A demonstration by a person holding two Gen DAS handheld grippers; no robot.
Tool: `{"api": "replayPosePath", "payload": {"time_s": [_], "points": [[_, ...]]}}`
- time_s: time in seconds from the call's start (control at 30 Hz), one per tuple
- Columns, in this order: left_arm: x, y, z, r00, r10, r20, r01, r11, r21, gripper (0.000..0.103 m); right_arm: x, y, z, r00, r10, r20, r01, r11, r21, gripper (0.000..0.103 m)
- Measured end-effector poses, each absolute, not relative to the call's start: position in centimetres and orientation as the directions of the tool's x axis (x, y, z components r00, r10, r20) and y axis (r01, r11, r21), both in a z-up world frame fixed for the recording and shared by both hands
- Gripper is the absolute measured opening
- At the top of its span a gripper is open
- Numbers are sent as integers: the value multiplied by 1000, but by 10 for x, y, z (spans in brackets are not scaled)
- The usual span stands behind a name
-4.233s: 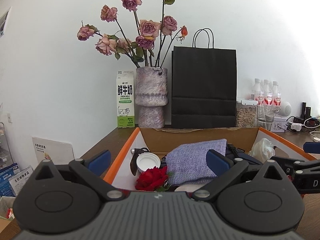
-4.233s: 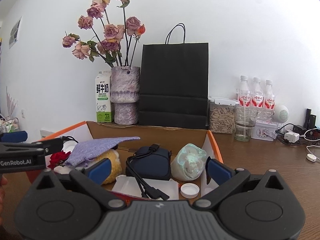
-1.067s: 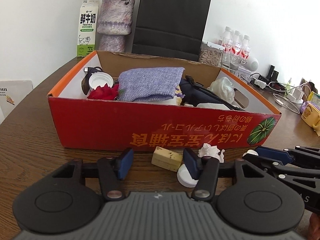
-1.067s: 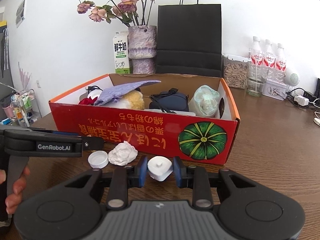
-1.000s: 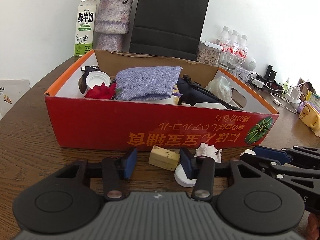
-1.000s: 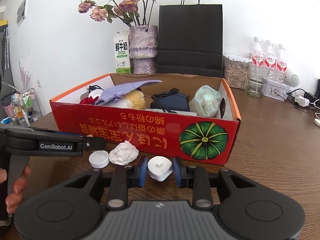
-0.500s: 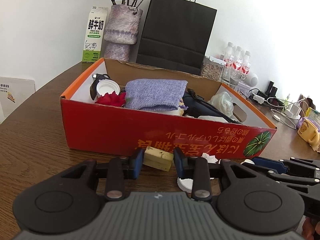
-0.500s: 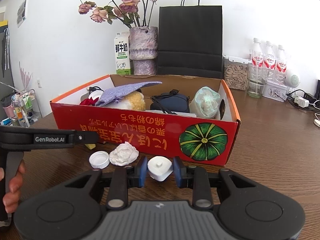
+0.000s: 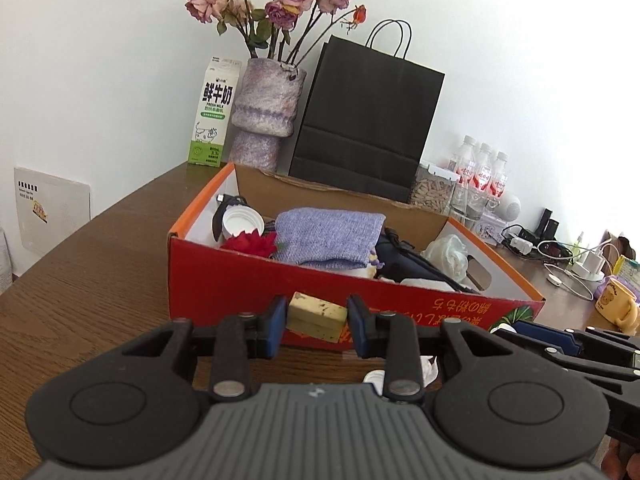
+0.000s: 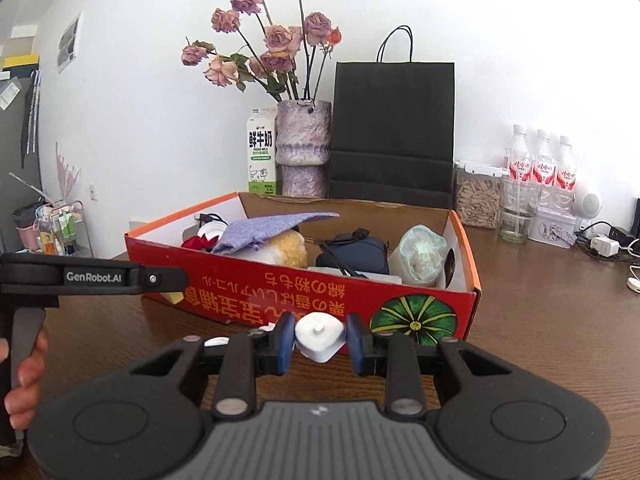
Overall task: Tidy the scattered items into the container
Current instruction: 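Carry the yellow block and white candle over the box with both grippers, then open both grippers to drop the block and candle into the box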
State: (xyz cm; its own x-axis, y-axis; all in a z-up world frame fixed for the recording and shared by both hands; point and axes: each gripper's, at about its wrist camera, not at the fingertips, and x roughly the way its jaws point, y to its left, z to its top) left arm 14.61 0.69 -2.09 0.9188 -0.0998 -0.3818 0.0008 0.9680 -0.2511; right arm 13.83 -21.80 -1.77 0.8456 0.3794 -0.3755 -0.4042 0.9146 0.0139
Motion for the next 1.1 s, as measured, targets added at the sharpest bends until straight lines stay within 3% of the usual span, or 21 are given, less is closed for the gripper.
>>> {"api": "replayPosePath", "payload": {"time_s": [0.47, 0.67, 0.73, 0.87, 1.1], "points": [[180, 4, 39, 971, -91, -221, 29, 963, -268, 34, 185, -210, 39, 889, 390, -239, -398, 917, 18, 27], [235, 6, 41, 984, -13, -175, -26, 975, -221, 34, 245, -208, 46, 914, 339, -221, -336, 940, 52, 27], [256, 11, 29, 978, 42, -203, -77, 982, -171, 34, 264, -211, 33, 915, 323, -241, -312, 946, 84, 27], [276, 32, 11, 955, 64, -288, -123, 974, -192, 34, 287, -220, 8, 883, 328, -335, -297, 944, 140, 27], [271, 27, 2, 950, 46, -309, -103, 980, -172, 34, 278, -214, -1, 896, 300, -329, -285, 954, 94, 27]]}}
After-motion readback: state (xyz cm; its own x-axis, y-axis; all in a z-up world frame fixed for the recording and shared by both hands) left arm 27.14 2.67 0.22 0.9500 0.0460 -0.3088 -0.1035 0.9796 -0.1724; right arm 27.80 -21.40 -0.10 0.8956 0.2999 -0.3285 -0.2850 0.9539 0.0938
